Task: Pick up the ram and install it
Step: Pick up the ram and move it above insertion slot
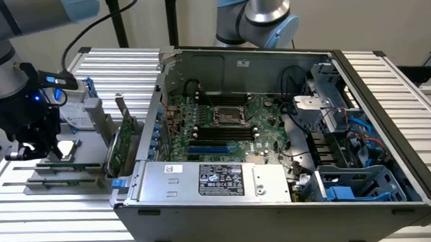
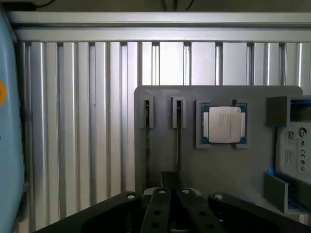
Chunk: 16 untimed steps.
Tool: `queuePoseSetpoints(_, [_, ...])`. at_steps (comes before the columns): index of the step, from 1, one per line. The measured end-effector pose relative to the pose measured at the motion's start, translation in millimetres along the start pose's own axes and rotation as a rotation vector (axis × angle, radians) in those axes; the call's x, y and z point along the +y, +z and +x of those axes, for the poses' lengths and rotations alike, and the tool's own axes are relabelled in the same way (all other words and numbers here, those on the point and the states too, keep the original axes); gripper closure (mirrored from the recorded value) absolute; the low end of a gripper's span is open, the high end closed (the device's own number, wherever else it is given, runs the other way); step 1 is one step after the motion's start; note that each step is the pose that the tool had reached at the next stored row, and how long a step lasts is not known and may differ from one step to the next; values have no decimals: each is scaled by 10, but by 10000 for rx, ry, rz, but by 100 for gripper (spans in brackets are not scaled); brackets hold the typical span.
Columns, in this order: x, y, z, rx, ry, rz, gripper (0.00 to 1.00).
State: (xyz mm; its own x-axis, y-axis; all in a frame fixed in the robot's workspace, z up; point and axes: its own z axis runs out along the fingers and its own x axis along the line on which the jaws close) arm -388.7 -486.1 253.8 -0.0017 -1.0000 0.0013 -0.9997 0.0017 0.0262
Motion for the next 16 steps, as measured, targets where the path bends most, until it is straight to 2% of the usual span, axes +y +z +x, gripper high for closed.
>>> queuePoseSetpoints(3, [-2,45,73,1,-60,2,100])
queuePoseSetpoints(4, [-3,60,98,1,-73,1,0])
queuePoseSetpoints(16, [-31,275,123,8,-336,2,0])
